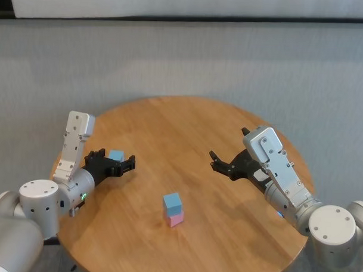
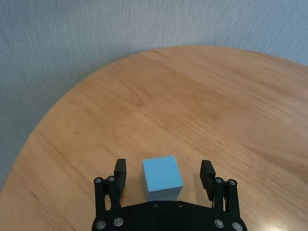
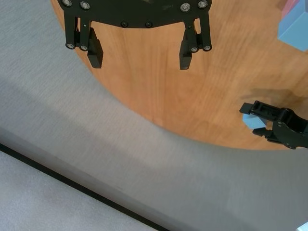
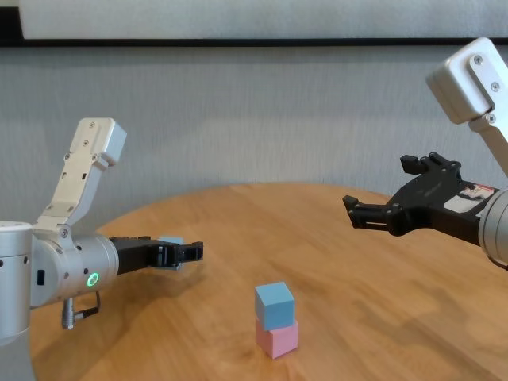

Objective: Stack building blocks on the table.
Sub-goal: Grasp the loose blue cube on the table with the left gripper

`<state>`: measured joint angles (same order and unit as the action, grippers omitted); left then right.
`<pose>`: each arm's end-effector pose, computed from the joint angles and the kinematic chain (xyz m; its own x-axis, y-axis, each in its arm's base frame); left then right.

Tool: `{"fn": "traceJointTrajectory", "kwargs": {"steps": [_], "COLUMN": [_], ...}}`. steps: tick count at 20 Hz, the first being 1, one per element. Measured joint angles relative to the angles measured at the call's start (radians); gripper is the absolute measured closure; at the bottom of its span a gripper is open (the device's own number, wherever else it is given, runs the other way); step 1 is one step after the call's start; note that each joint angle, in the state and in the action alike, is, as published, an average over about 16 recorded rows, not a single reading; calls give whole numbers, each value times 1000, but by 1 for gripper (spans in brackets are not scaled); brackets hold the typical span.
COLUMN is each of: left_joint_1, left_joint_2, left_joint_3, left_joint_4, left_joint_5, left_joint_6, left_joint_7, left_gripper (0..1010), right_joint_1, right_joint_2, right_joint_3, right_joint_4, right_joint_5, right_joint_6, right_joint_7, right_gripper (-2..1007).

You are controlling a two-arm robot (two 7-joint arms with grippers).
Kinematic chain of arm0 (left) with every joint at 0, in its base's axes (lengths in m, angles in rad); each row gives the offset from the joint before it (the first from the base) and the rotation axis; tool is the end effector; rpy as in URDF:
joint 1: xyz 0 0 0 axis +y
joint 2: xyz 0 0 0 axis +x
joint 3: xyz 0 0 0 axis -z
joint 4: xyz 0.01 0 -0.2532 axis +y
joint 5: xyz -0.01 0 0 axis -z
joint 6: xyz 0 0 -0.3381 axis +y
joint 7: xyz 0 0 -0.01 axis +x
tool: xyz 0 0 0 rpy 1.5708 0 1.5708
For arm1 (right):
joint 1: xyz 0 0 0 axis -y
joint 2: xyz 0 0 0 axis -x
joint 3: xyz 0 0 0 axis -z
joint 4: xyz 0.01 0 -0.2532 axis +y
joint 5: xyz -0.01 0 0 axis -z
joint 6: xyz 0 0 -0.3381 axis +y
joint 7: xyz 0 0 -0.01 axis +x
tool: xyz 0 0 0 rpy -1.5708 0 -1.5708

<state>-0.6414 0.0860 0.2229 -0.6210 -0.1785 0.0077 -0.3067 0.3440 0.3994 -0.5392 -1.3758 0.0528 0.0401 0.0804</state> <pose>0.4852 0.0016 -0.3167 0.3536 0.9329 -0.0682 -0.8778 0.3562 0.3202 0.4086 0.0367 -0.2515 0.4503 -0.7820 0.4309 0.8894 0.4354 -0.1394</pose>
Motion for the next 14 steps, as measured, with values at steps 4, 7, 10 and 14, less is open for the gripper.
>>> {"fn": "traceJointTrajectory", "kwargs": {"steps": [4,7,10,14], "left_joint_1": [2,3,4,5], "left_joint_2": [0,0,0,1], "left_joint_3": [0,0,0,0], "left_joint_4": [-4,-6,-8,-9], "left_joint_5": [-1,-1,-1,-2], "left_joint_6": [2,4,5,6], "left_joint_7": [1,2,2,3], "left_gripper": [109,182,273,402], "right_joint_1": [0,0,0,0], "right_joint_2": [0,0,0,0], "right_joint_3": [0,0,0,0], "right_joint_4": [0,0,0,0], "right_joint_5": [0,0,0,0], "right_joint_6": [0,0,0,0], "right_joint_7": [0,0,0,0], "right_gripper": [0,0,0,0]}}
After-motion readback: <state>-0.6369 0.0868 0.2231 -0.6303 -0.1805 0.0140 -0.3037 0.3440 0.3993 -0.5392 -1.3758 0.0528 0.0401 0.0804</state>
